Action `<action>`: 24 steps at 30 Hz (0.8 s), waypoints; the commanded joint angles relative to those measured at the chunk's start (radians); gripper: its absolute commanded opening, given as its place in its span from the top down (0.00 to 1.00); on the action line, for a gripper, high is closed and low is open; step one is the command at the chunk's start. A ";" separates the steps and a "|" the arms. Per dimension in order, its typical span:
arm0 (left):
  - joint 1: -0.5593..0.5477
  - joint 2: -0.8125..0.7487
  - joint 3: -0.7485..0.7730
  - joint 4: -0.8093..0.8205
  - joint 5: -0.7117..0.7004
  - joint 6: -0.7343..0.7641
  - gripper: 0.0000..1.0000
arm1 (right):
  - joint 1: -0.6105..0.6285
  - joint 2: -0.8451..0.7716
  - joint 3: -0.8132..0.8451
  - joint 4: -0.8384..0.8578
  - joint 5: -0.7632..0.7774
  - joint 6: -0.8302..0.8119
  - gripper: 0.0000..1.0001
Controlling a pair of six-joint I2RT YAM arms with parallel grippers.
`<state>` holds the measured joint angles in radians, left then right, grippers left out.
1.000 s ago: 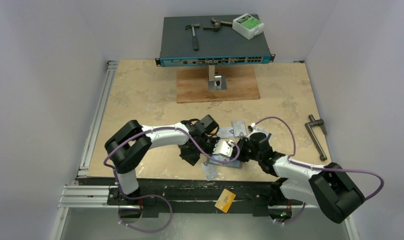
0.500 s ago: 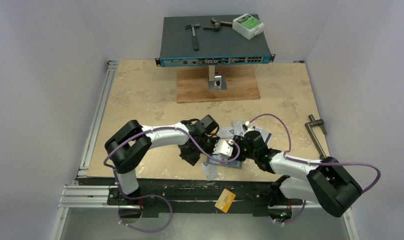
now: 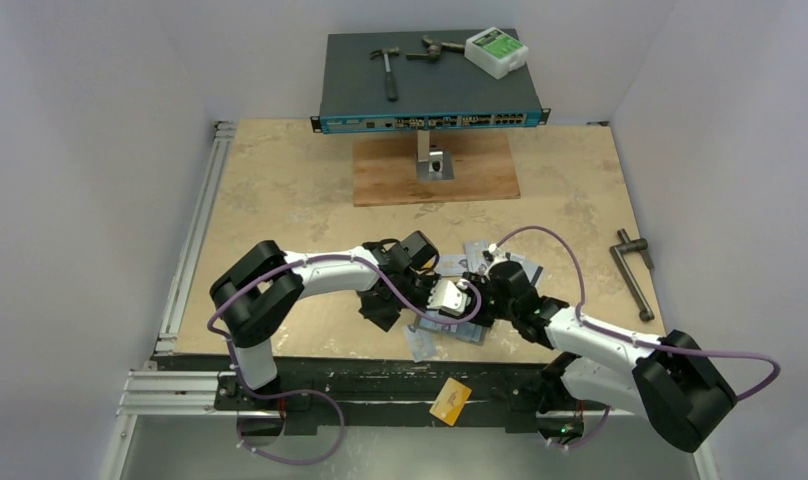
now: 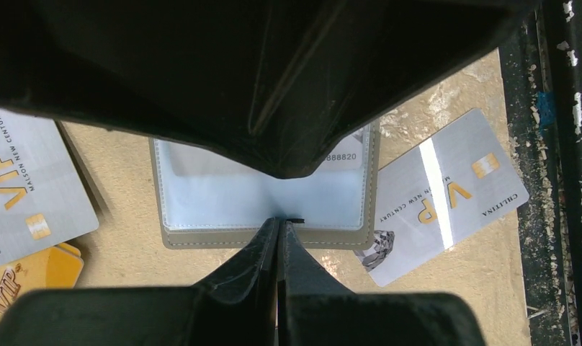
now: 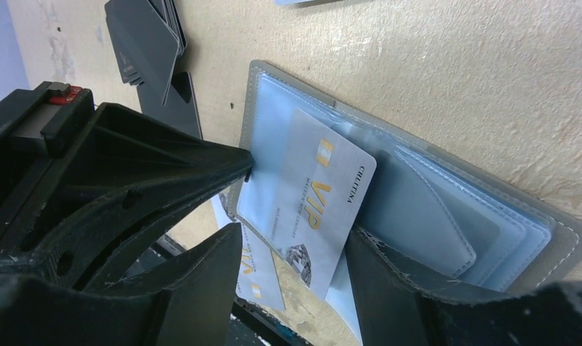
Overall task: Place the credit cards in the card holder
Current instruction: Insert the credit card into the card holder.
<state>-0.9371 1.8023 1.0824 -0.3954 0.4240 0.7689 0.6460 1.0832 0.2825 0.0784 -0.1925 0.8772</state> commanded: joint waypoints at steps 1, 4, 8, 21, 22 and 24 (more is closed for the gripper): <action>0.008 -0.001 -0.035 -0.022 -0.022 -0.017 1.00 | 0.001 0.008 0.009 -0.229 0.059 -0.062 0.44; 0.012 -0.006 -0.048 -0.015 -0.027 -0.018 1.00 | 0.001 -0.011 0.033 -0.289 0.080 -0.077 0.44; 0.021 -0.014 -0.058 -0.005 -0.021 -0.020 1.00 | 0.001 -0.046 0.056 -0.344 0.088 -0.086 0.44; 0.052 -0.025 -0.061 0.010 0.002 -0.048 1.00 | 0.000 0.031 0.045 -0.246 0.045 -0.089 0.76; 0.053 -0.023 -0.061 0.012 0.002 -0.050 1.00 | 0.000 0.040 0.050 -0.239 0.042 -0.091 0.76; 0.052 -0.020 -0.061 0.016 0.007 -0.054 1.00 | 0.000 0.057 0.061 -0.227 0.033 -0.091 0.77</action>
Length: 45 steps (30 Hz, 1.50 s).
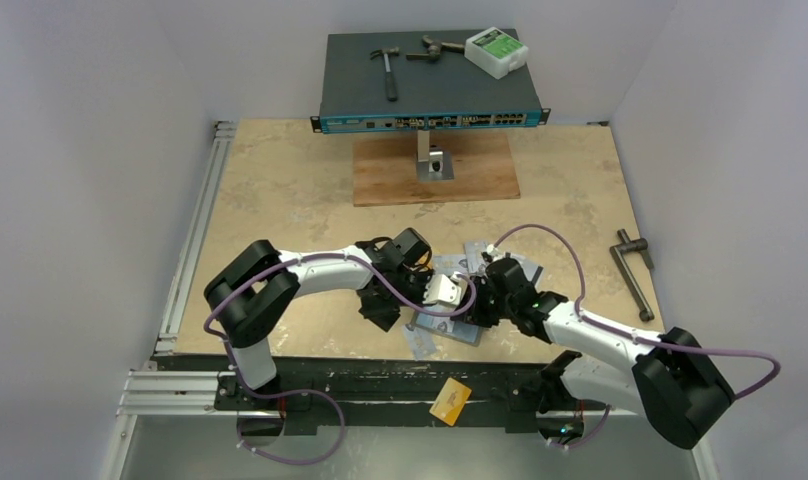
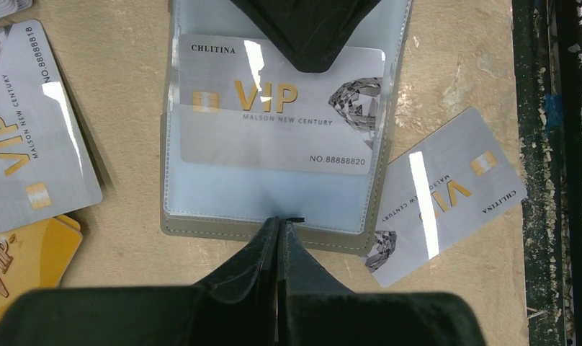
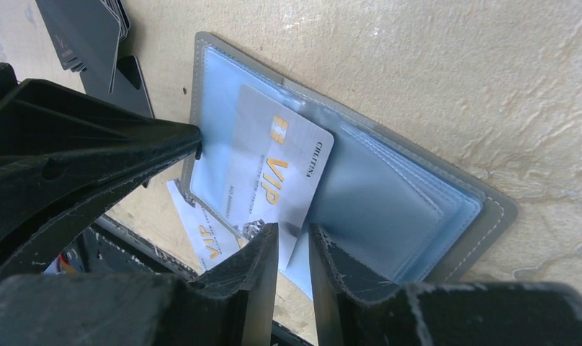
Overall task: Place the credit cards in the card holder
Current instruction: Insert the credit card into the card holder.
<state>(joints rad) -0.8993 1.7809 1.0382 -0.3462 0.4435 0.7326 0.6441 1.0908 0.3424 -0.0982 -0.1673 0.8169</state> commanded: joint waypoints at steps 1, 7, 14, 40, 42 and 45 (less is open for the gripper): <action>0.013 0.002 -0.018 -0.031 -0.011 -0.019 1.00 | 0.003 0.054 0.006 -0.041 0.003 -0.032 0.77; 0.016 0.008 -0.022 -0.021 -0.011 -0.016 1.00 | 0.003 0.089 0.018 0.010 -0.021 -0.024 0.77; 0.020 0.017 -0.022 -0.017 -0.001 -0.013 1.00 | 0.015 0.132 0.039 0.062 -0.036 -0.020 0.77; 0.069 0.013 -0.021 0.014 0.071 -0.102 1.00 | 0.065 0.176 0.100 0.181 -0.091 -0.065 0.69; 0.099 0.011 0.012 -0.020 0.104 -0.140 1.00 | 0.066 0.161 0.094 0.171 -0.108 -0.057 0.66; 0.138 -0.013 0.047 -0.047 0.134 -0.204 0.99 | 0.064 0.089 0.096 0.087 -0.050 -0.053 0.59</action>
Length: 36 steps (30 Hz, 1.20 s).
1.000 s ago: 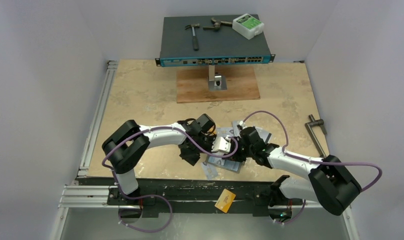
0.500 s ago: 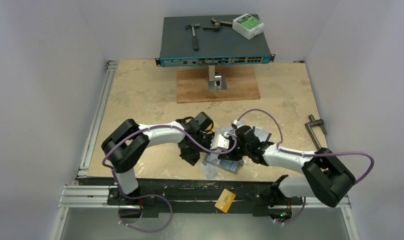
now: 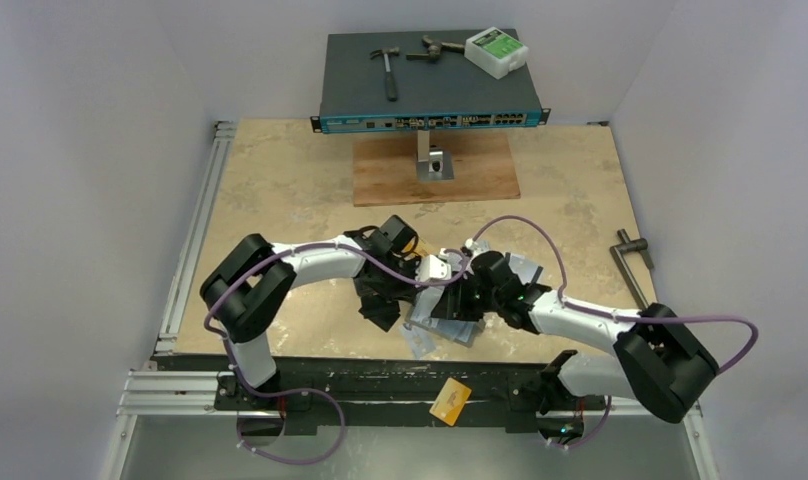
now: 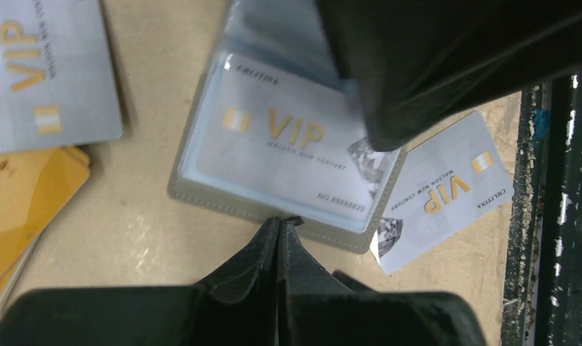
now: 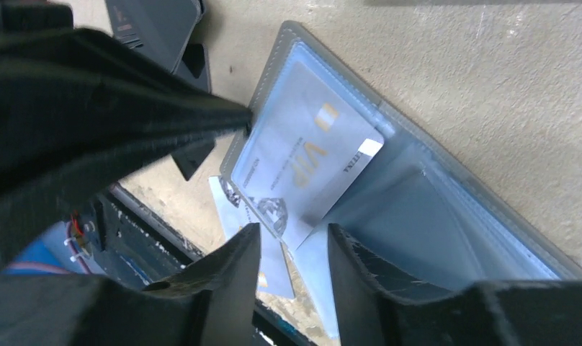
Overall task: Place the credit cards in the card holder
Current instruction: Insert the credit card into the card holder.
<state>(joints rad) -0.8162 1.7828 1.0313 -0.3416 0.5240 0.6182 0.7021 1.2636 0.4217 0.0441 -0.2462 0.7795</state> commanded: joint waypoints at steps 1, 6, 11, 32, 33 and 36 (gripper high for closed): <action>0.067 -0.027 0.061 -0.053 0.058 -0.113 0.99 | 0.005 -0.124 0.019 -0.104 0.058 -0.009 0.54; 0.110 -0.083 0.095 -0.088 0.073 -0.215 0.98 | -0.009 -0.325 0.077 -0.345 0.205 -0.003 0.30; 0.117 -0.095 0.109 -0.109 0.077 -0.346 0.95 | -0.014 -0.368 0.115 -0.583 0.304 0.031 0.27; 0.126 0.142 0.216 -0.148 0.127 -0.750 0.66 | -0.012 -0.360 0.066 -0.677 0.334 0.121 0.52; 0.130 0.159 0.226 -0.154 0.129 -0.757 0.66 | -0.012 -0.360 0.062 -0.679 0.334 0.121 0.54; 0.148 0.180 0.235 -0.156 0.135 -0.776 0.66 | -0.012 -0.365 0.053 -0.682 0.334 0.121 0.59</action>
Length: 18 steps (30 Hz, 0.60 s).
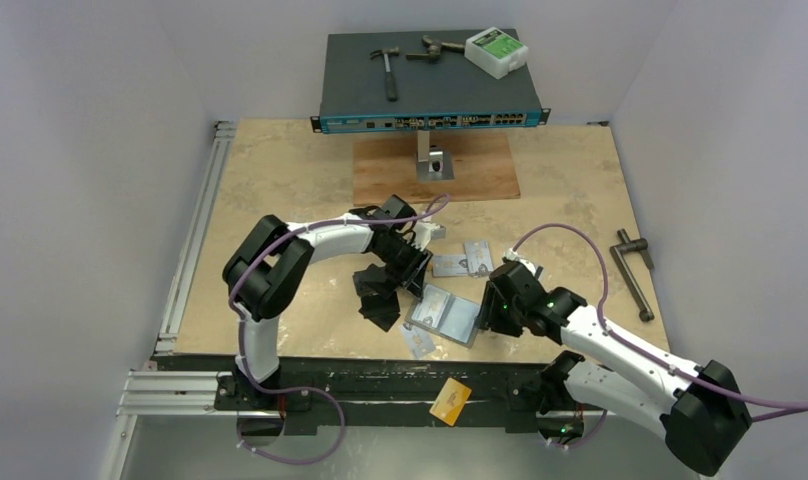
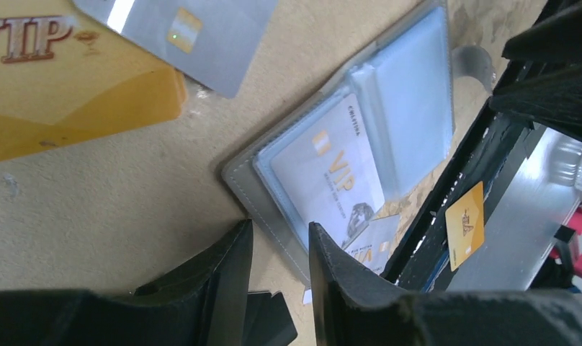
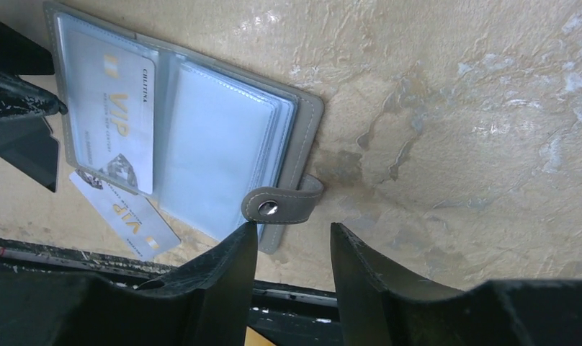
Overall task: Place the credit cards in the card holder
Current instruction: Insert the credit card into the card holder.
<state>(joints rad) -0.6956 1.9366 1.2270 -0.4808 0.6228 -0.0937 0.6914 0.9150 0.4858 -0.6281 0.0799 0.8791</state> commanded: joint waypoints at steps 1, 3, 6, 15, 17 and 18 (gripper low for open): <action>0.037 0.028 0.039 -0.016 0.038 -0.072 0.66 | -0.001 -0.019 -0.013 -0.010 0.009 0.022 0.62; 0.057 0.018 0.033 -0.015 0.029 -0.079 0.66 | 0.000 -0.025 -0.018 -0.014 0.015 0.025 0.67; 0.092 -0.019 0.010 0.008 0.038 -0.098 0.66 | 0.000 -0.026 -0.013 -0.020 0.026 0.022 0.68; 0.098 -0.060 -0.033 0.057 0.050 -0.139 0.62 | 0.004 0.017 0.048 0.008 0.026 -0.001 0.49; 0.093 -0.061 -0.044 0.074 0.059 -0.156 0.62 | 0.017 0.039 0.066 0.012 0.031 -0.003 0.44; 0.089 -0.065 -0.050 0.081 0.056 -0.160 0.62 | 0.022 0.053 0.073 0.010 0.037 -0.005 0.42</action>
<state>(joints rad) -0.5949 1.9133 1.2015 -0.4503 0.6540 -0.2070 0.6949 0.9333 0.4904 -0.6361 0.0895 0.8814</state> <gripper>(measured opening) 0.379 0.544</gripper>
